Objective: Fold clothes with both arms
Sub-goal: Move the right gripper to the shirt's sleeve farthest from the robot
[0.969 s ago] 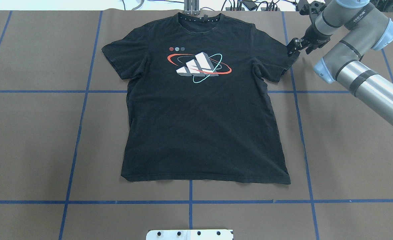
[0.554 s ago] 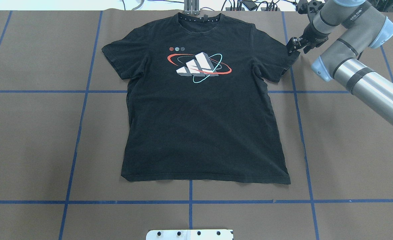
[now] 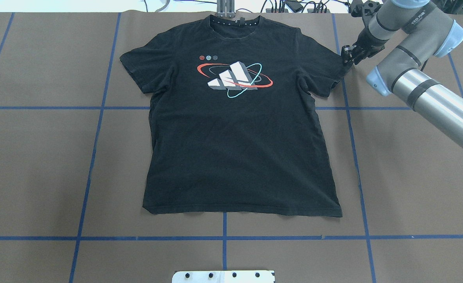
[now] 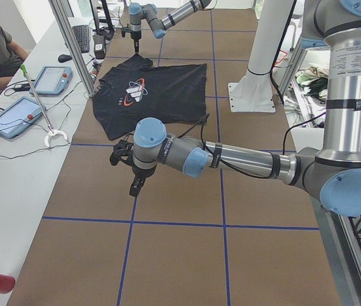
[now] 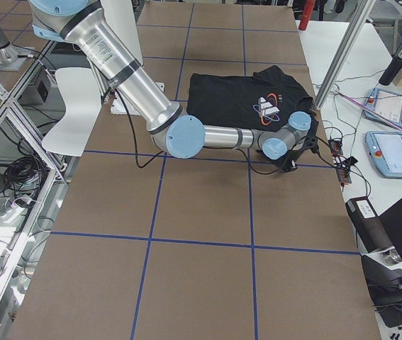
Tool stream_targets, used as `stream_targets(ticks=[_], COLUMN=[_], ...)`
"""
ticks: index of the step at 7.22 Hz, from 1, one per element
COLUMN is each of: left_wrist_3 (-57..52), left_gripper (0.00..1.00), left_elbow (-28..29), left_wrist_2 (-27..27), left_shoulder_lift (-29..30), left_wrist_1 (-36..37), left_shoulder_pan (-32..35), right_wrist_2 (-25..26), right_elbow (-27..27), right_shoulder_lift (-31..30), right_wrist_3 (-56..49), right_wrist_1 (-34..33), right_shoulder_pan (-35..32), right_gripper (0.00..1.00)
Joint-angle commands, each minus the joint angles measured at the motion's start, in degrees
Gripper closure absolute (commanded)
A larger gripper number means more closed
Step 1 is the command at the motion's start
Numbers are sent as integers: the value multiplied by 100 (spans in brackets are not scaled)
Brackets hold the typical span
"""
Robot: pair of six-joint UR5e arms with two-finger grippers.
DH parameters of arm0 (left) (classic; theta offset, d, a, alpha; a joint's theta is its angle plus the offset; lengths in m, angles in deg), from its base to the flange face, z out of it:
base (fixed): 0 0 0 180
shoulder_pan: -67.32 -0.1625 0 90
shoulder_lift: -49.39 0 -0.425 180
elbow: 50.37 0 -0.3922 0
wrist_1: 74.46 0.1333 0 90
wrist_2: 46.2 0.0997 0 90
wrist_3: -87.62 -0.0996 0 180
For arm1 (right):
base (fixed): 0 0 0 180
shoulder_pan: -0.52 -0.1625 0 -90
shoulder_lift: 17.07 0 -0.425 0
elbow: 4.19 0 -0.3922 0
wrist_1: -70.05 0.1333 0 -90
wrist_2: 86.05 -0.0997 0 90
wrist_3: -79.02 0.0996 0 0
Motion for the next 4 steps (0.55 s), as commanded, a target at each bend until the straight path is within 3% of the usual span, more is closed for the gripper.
stream_targets(ticks=[1, 3, 4], left_wrist_3=[0, 9, 17], left_gripper=[1, 1, 1], left_elbow=[0, -26, -70], left_wrist_2=[0, -9, -9], left_shoulder_lift=[0, 0, 0], left_wrist_1=[0, 0, 0], left_shoulder_pan=[0, 0, 0], right_wrist_2=[1, -113, -470], right_elbow=[-6, 151, 544], right_shoulder_lift=[-35, -9, 9], right_wrist_3=[0, 70, 497], right_wrist_1=[6, 242, 200], right_shoulder_pan=[-4, -74, -48], right_gripper=[100, 100, 100])
